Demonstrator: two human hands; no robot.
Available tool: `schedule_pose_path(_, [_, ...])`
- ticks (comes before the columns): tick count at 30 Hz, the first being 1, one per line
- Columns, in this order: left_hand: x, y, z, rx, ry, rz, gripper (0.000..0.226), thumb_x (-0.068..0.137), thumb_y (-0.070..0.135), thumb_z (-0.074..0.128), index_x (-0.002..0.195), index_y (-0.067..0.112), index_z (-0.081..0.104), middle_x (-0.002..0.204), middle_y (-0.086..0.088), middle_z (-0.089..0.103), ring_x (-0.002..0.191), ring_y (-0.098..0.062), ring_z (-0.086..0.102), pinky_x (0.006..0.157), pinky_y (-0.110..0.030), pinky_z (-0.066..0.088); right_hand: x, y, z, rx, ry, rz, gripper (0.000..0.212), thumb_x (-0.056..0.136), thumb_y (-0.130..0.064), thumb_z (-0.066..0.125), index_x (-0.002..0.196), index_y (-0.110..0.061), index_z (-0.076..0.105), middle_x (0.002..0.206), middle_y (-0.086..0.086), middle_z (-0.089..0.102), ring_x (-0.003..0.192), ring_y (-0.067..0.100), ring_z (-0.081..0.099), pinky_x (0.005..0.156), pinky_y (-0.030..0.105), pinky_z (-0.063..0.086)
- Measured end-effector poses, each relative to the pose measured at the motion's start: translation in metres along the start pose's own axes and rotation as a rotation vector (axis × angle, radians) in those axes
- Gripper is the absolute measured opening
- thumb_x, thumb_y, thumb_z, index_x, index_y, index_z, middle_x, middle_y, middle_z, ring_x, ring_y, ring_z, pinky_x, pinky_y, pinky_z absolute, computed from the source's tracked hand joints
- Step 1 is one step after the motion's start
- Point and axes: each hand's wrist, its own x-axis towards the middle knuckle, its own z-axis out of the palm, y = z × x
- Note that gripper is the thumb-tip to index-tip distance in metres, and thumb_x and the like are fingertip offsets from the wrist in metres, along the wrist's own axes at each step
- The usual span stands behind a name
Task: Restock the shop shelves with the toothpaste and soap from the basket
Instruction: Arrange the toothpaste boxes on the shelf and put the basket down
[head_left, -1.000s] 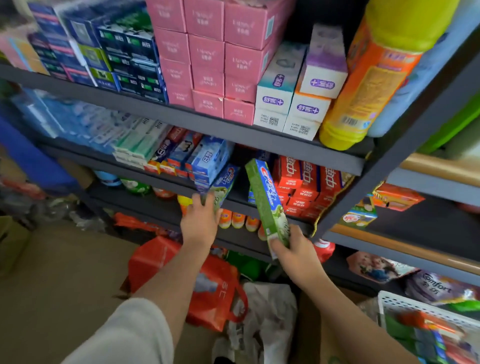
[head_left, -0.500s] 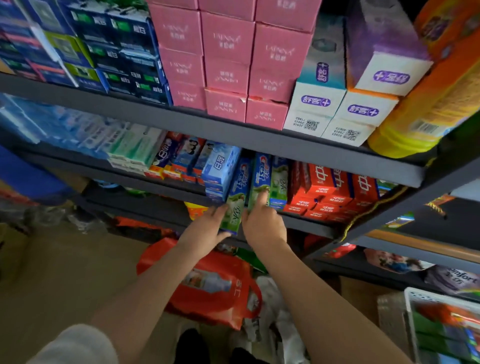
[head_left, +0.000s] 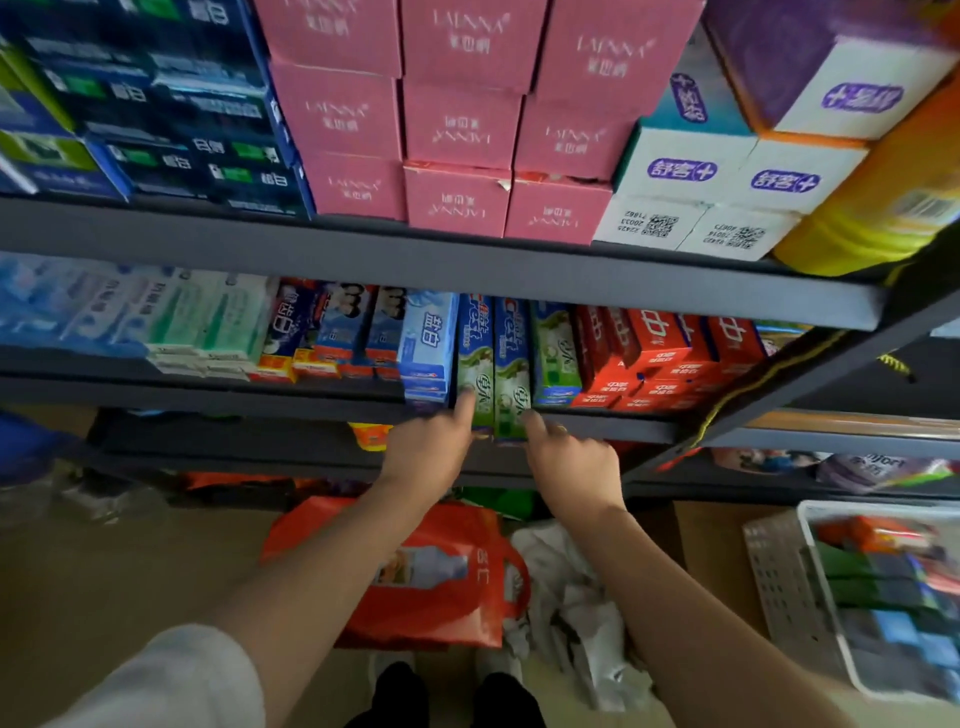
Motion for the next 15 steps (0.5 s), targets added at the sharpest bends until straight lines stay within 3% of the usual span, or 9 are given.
schedule_pose_path(2, [0.004,-0.003,0.003,0.046,0.038,0.013,0.069,0.034,0.022,0.091,0.097,0.011,0.067,0.033,0.000,0.049,0.020,-0.018,0.041,0.029,-0.014,0.028,0.005,-0.003,0.000,-0.012,0.027,-0.006,0.051,0.027,-0.011,0.083,0.077,-0.017,0.071,0.037,-0.001,0.051,0.023,0.016,0.046,0.031,0.013,0.030])
schedule_pose_path(4, [0.004,-0.002,-0.001,0.071,-0.004,0.022,0.068,0.042,0.021,0.089,0.105,0.012,0.066,0.035,-0.001,0.052,0.024,-0.018,0.046,0.031,-0.016,0.031,0.010,-0.004,0.002,-0.011,0.059,0.014,0.054,0.025,-0.005,0.079,0.077,-0.015,0.071,0.035,-0.001,0.048,0.021,0.016,0.042,0.033,0.012,0.028])
schedule_pose_path(7, [0.002,0.001,0.003,0.067,-0.085,0.028,0.057,0.086,0.017,0.057,0.138,0.015,0.033,0.075,-0.007,0.069,0.063,-0.026,0.067,0.050,-0.028,0.046,0.019,-0.005,0.006,-0.006,0.083,0.058,0.056,0.020,-0.001,0.077,0.074,-0.013,0.068,0.030,-0.002,0.042,0.019,0.016,0.038,0.038,0.012,0.022])
schedule_pose_path(10, [0.002,0.002,0.002,0.040,-0.076,0.022,0.057,0.092,0.009,0.041,0.143,0.015,0.017,0.090,-0.009,0.068,0.076,-0.029,0.067,0.057,-0.031,0.042,0.022,-0.008,0.011,0.010,0.099,0.130,0.057,0.022,-0.003,0.080,0.077,-0.015,0.068,0.029,-0.002,0.041,0.018,0.016,0.037,0.039,0.011,0.021])
schedule_pose_path(13, [0.006,0.008,-0.005,-0.008,-0.141,-0.021,0.061,0.090,0.005,0.040,0.144,0.013,0.013,0.095,-0.010,0.068,0.081,-0.030,0.067,0.061,-0.034,0.047,0.016,-0.012,0.012,0.112,0.111,0.183,0.061,0.036,-0.014,0.086,0.095,-0.014,0.070,0.033,-0.002,0.048,0.018,0.019,0.040,0.037,0.011,0.020])
schedule_pose_path(15, [0.007,0.013,-0.004,-0.091,-0.169,-0.047,0.067,0.090,0.007,0.042,0.146,0.015,0.007,0.103,-0.011,0.065,0.084,-0.031,0.066,0.064,-0.037,0.050,0.000,-0.012,0.011,0.204,0.163,0.186,0.053,0.058,-0.021,0.080,0.109,-0.012,0.065,0.039,-0.001,0.053,0.022,0.021,0.045,0.035,0.014,0.022])
